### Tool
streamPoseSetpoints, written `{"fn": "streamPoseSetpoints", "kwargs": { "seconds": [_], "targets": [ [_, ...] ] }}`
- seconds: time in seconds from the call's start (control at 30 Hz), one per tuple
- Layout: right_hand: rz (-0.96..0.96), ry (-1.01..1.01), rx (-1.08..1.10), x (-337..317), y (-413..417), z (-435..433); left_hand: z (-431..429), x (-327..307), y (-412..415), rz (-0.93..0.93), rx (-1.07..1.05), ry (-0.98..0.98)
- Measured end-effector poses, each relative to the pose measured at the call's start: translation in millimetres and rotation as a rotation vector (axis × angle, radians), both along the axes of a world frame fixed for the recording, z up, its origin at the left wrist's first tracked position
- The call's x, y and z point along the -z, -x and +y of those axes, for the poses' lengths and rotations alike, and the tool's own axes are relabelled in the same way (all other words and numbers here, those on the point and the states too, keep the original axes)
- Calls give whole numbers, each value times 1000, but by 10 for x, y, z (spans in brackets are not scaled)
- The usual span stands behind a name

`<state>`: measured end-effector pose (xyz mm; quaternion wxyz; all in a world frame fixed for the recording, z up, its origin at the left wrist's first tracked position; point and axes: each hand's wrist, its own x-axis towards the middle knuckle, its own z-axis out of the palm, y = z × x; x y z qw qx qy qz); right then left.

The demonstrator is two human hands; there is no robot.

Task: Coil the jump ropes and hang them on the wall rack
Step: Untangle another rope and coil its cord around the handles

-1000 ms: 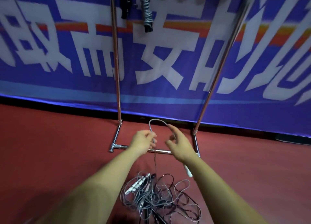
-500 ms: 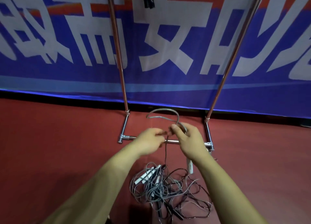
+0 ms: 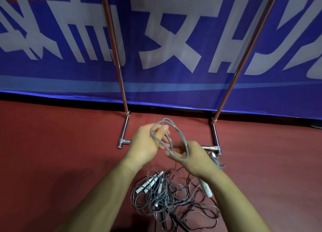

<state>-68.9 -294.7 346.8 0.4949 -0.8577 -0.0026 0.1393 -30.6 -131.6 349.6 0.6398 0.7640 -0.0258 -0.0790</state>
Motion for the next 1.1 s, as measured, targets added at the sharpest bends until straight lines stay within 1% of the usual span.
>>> {"fn": "streamPoseSetpoints", "kwargs": {
  "seconds": [0.07, 0.1, 0.13, 0.2, 0.23, 0.27, 0.33, 0.37, 0.4, 0.43, 0.47, 0.5, 0.6, 0.67, 0.73, 0.77, 0.83, 0.87, 0.9, 0.97, 1.0, 1.03, 1.07, 1.1],
  "targets": [
    [-24, 12, 5, 10, -17, 85, -10, -154, -25, 60, -58, 222],
    [-58, 20, 37, -9, -24, 114, -11, -216, -31, 80, -73, 278],
    [-91, 13, 94, -28, -42, 132, 1, -246, -50, 103, -78, 325],
    [-124, -121, 217, -76, -83, 142, 50, -191, -97, 168, -25, 322],
    [-115, -246, 253, -104, -110, 146, 87, -111, -107, 206, 56, 259],
    [-97, -382, 277, -152, -125, 154, 107, -30, -101, 233, 184, 157],
    [-38, -653, 298, -231, -146, 158, 122, 139, -43, 254, 452, -137],
    [-13, -743, 299, -271, -150, 159, 121, 201, -15, 248, 524, -293],
    [-4, -785, 292, -302, -151, 155, 119, 227, -5, 227, 533, -421],
    [-12, -786, 275, -322, -157, 142, 126, 241, -5, 187, 500, -527],
    [-27, -749, 256, -306, -174, 121, 139, 240, -24, 155, 424, -587],
    [-30, -693, 242, -278, -184, 90, 149, 224, -24, 144, 337, -579],
    [34, -430, 181, -141, -168, 5, 135, 164, -47, 148, 122, -361],
    [78, -235, 44, -62, -117, -11, 83, 94, -60, 107, 22, -237],
    [95, -103, -45, -10, -79, 18, 5, -31, -55, 121, -49, -30],
    [64, -44, -56, 20, -85, 33, -26, -79, -58, 147, -76, 78],
    [-31, 37, 6, 19, -122, 50, -51, -150, -66, 187, -97, 250],
    [-90, 29, 56, -17, -135, 53, -46, -144, -80, 207, -96, 306],
    [-146, -36, 100, -71, -144, 59, -26, -131, -95, 226, -76, 332],
    [-221, -238, 162, -163, -169, 70, 30, -93, -94, 214, 84, 260],
    [-235, -345, 188, -210, -177, 91, 42, -72, -73, 187, 189, 214],
    [-221, -458, 218, -235, -188, 106, 39, -70, -57, 153, 250, 209],
    [-183, -566, 255, -271, -191, 123, 34, -86, -53, 117, 234, 247],
    [-146, -646, 292, -281, -199, 125, 34, -116, -55, 78, 161, 324]
  ]
}}
